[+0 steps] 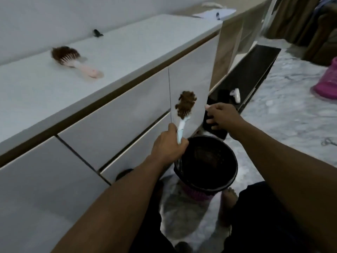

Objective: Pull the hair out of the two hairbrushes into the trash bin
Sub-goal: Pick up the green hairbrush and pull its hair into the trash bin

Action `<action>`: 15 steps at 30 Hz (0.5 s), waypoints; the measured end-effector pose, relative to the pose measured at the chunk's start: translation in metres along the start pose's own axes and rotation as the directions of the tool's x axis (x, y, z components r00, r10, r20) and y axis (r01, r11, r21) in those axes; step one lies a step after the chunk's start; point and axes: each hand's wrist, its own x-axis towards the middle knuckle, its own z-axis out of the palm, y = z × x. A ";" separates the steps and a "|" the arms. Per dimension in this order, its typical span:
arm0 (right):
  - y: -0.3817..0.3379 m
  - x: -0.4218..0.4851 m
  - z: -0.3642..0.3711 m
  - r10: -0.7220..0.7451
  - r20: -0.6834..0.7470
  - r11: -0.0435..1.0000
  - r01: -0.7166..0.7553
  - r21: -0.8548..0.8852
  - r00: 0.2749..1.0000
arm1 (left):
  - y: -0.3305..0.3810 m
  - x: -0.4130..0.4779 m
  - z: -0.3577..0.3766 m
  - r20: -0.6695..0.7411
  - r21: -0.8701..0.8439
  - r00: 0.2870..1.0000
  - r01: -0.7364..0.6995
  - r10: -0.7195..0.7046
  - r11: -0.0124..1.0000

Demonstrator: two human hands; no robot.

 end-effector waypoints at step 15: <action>0.219 0.054 0.061 0.488 0.028 0.754 -0.437 0.490 0.873 | -0.091 0.003 0.163 0.456 -0.080 0.889 -0.017 0.051 0.997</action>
